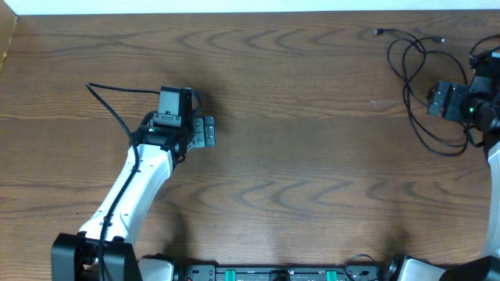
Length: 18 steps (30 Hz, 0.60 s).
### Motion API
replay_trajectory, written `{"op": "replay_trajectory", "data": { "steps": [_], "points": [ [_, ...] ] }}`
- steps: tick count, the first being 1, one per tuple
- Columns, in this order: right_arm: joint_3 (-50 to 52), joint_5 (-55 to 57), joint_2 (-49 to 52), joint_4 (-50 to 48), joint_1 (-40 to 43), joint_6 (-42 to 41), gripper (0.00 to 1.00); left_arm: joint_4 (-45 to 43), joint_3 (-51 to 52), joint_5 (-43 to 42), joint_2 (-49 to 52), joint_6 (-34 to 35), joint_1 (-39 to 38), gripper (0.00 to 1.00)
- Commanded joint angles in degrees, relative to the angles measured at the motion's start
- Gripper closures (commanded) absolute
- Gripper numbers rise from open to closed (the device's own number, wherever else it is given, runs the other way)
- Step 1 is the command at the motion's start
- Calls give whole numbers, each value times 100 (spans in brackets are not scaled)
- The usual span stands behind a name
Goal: Untangle cables
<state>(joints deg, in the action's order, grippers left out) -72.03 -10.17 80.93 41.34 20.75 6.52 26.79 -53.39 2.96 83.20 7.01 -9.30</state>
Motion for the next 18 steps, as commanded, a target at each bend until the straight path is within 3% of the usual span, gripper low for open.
{"op": "replay_trajectory", "data": {
  "steps": [1,18],
  "points": [
    [-17,66,-24,9,-17,42,1,15,-31,55,-13,-98,28,0],
    [-17,66,-24,9,-17,39,1,138,7,260,-13,-140,28,0]
  ]
}}
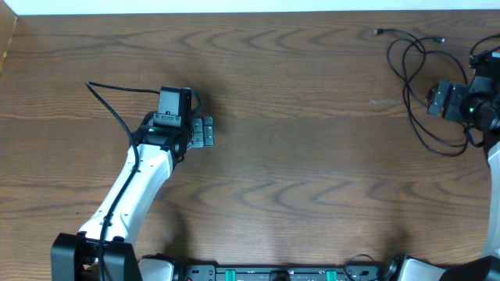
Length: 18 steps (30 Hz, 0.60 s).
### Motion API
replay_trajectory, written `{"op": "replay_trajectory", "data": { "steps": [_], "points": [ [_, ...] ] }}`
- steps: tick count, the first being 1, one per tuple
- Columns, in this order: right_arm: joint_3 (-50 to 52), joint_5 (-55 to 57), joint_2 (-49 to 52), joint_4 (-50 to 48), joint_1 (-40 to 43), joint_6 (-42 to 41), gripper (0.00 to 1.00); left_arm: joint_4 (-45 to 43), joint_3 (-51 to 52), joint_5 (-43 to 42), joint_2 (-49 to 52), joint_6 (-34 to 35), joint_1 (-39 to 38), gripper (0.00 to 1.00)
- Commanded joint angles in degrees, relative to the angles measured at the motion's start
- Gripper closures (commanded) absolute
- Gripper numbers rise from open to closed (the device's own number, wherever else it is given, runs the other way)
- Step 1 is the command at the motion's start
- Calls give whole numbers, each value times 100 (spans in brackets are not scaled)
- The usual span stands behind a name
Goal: Untangle cables
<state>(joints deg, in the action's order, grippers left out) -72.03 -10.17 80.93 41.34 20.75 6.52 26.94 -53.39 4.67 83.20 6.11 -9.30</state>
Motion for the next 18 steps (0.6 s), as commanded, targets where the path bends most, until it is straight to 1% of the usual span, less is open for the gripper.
{"op": "replay_trajectory", "data": {
  "steps": [1,3,9,18],
  "points": [
    [-17,66,-24,9,-17,39,1,175,11,46,-13,-48,28,0],
    [-17,68,-24,11,-17,39,1,243,39,-162,-15,-52,22,0],
    [-17,66,-24,11,-17,39,1,186,70,-168,-20,-37,22,1],
    [-17,66,-24,11,-17,39,1,-625,302,-280,-422,83,22,0]
  ]
}}
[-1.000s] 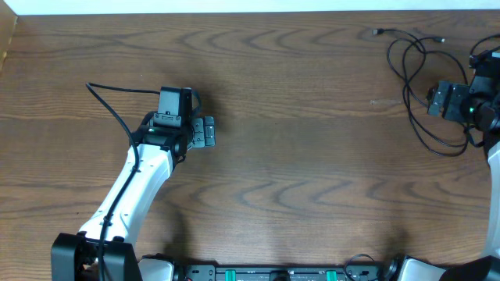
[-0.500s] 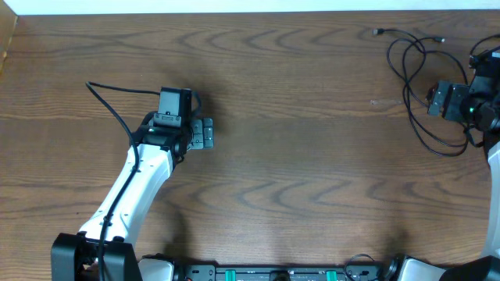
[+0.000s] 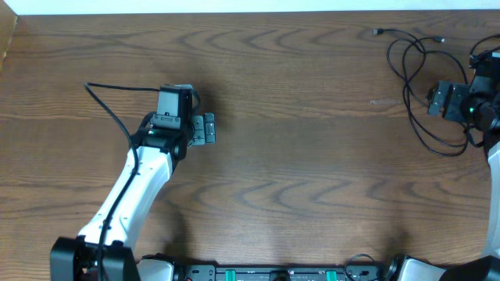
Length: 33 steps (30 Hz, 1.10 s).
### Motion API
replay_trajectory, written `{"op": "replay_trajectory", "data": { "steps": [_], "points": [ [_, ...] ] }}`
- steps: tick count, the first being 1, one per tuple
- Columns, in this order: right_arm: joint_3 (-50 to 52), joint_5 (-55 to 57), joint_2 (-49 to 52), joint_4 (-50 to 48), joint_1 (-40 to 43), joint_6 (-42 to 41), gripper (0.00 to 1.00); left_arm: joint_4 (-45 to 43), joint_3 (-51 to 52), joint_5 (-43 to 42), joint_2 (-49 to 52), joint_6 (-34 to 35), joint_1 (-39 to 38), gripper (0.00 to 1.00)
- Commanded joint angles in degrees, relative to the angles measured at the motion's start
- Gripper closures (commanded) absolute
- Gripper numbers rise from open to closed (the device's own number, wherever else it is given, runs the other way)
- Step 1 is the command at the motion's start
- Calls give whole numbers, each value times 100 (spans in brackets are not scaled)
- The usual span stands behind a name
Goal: Untangle cables
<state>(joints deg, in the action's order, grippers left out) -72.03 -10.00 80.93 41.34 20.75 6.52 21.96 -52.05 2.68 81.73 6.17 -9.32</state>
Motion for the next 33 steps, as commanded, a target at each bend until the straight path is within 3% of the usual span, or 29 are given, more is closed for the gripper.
{"op": "replay_trajectory", "data": {
  "steps": [1,6,10,17,21,27,33],
  "points": [
    [-17,50,-24,11,-17,39,1,-199,223,-76,-365,116,26,0],
    [-17,48,-24,11,-17,39,1,-787,660,-76,-837,120,26,0],
    [-17,48,-24,24,-17,39,1,-1816,1329,-79,-1346,208,26,0],
    [-17,48,-24,28,-17,42,1,-4601,2931,-334,-2343,267,26,0],
    [-17,48,-24,28,-17,39,1,-5700,3692,-354,-2758,269,26,0],
    [-17,48,-24,28,-17,39,1,-6277,4540,-234,-3576,264,26,0],
    [-17,48,-24,31,-17,39,1,-6297,4999,-177,-4572,262,26,0]
  ]
}}
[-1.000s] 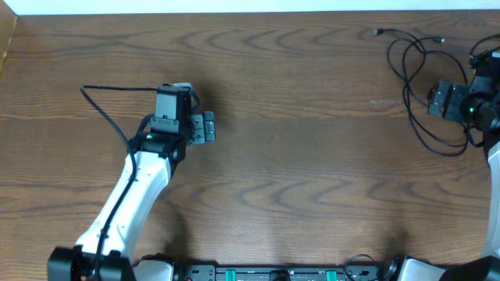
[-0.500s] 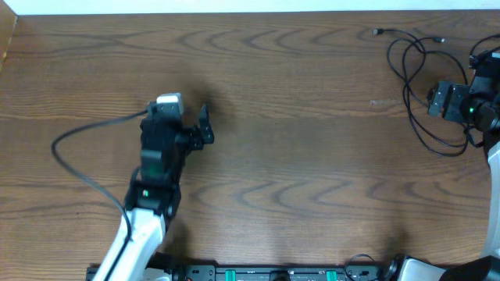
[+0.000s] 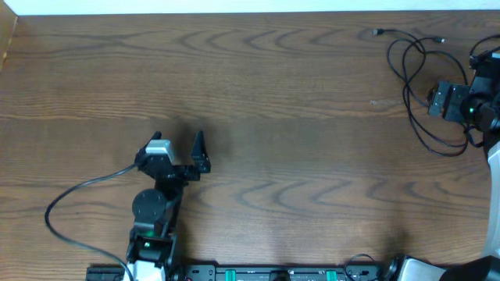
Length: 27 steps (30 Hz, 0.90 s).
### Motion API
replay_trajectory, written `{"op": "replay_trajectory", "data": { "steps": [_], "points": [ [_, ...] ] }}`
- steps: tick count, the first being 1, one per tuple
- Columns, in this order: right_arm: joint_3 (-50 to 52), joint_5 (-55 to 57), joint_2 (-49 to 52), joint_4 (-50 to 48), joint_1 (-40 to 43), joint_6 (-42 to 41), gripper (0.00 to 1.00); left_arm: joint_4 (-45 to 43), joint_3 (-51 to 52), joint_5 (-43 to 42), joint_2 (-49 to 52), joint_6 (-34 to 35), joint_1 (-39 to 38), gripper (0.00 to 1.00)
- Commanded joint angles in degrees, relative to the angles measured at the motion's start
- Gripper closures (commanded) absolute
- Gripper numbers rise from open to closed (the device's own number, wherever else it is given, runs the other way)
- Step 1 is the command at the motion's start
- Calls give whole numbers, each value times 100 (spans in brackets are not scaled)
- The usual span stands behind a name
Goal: Untangle cables
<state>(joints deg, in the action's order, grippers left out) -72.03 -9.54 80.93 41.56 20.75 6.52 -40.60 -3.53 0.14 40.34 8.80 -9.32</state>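
Note:
A thin black cable (image 3: pixel 414 117) lies in loose overlapping loops at the table's far right, its plug ends near the back edge (image 3: pixel 378 32). My right gripper (image 3: pixel 432 98) sits among these loops, fingers pointing left; whether it pinches a strand cannot be told. My left gripper (image 3: pixel 200 154) is at the front left, folded back close to its base, far from the cable. Its fingers look spread and hold nothing.
The wooden table (image 3: pixel 297 156) stretches between the two arms. The left arm's own black lead (image 3: pixel 58 199) curves in a loop on the table at the front left. The arm bases line the front edge.
The left arm has drawn back from mid-left of the table to a folded pose near its base, its lead now looping at the front left. The right arm and cable are unchanged.
At the three earlier moments the left arm reached out over the mid-left of the table, barely shifting, while the right gripper stayed in the cable loops. Now the left arm is folded back at the front; the cable lies as before.

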Motion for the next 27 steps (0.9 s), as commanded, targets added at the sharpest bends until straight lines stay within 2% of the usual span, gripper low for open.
{"op": "replay_trajectory", "data": {
  "steps": [1,3,11,23,27],
  "points": [
    [-17,2,-24,9,-17,39,1,-26,205,76,-564,0,26,0],
    [-17,2,-24,11,-17,39,1,-13,341,74,-804,0,26,0],
    [-17,2,-24,9,-17,39,1,1167,330,160,-1873,-15,26,0],
    [-17,2,-24,9,-17,39,1,3519,330,354,-3912,-17,68,0],
    [-17,2,-24,9,-17,39,1,3814,330,354,-4015,-17,101,0]
  ]
}}
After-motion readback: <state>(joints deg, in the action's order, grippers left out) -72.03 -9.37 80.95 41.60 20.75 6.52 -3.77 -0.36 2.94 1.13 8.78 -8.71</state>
